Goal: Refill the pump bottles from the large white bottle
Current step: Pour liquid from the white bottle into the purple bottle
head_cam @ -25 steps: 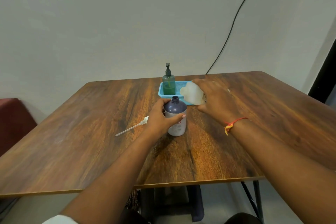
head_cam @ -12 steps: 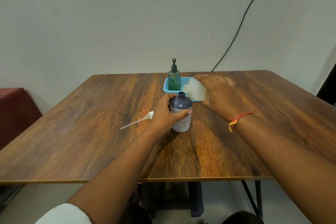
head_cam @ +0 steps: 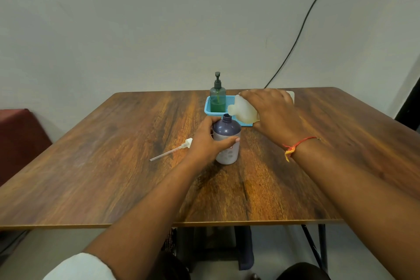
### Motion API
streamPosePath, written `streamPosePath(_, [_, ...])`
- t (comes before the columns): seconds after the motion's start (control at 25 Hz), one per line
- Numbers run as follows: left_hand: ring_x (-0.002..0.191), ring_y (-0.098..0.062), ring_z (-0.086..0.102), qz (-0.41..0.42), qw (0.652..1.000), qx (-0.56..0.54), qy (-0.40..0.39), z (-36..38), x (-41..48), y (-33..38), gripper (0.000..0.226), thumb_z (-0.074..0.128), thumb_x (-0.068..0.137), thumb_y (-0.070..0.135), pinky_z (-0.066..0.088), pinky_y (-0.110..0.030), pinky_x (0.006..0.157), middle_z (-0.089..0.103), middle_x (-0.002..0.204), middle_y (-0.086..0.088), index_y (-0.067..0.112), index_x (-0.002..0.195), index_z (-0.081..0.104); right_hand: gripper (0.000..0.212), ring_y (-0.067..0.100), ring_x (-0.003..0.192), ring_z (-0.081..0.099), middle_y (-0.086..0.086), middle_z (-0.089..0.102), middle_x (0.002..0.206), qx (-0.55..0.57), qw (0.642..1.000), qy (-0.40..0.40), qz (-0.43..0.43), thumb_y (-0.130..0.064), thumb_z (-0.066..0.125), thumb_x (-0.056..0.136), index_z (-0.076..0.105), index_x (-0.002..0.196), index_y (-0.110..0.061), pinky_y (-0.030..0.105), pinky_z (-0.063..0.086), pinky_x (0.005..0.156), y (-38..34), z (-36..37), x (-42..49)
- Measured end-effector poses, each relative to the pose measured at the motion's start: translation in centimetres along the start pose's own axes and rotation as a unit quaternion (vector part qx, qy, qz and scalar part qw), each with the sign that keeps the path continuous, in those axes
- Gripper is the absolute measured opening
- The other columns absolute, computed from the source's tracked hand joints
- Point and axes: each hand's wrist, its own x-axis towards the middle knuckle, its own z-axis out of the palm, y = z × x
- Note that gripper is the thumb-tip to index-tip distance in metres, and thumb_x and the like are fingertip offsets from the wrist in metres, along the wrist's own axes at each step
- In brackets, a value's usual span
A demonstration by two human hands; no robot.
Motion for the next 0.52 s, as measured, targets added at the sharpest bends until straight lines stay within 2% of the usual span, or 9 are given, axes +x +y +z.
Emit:
streamPosePath(0.28, [0.105,0.005,0.054,-0.004,1.0,0.005,-0.001,-0.03,0.12,-0.2,0.064,0.088,0.075,0.031,0.046,-0.013,0.077,0.057,0.125,0.014,0.034,0.126,0.049,0.079,0.027,0.124,0.053,-0.002,0.058,0.139,-0.005,1.0,0.004,-0.01,-0.02,0.086,0.074,0.048,0.143,-0.027,0.047,0.037,0.104,-0.33,-0.47,0.05])
streamPosePath(0.52, [0.101,0.008,0.054,-0.012,1.0,0.003,-0.004,-0.04,0.02,0.12,0.063,0.088,0.075,0.031,0.045,-0.01,0.072,0.055,0.12,0.019,0.036,0.123,0.047,0.077,0.029,0.124,0.052,0.0,0.059,0.138,-0.017,1.0,0.013,-0.018,-0.011,0.081,0.075,0.049,0.143,-0.025,0.049,0.036,0.106,-0.43,-0.58,0.14])
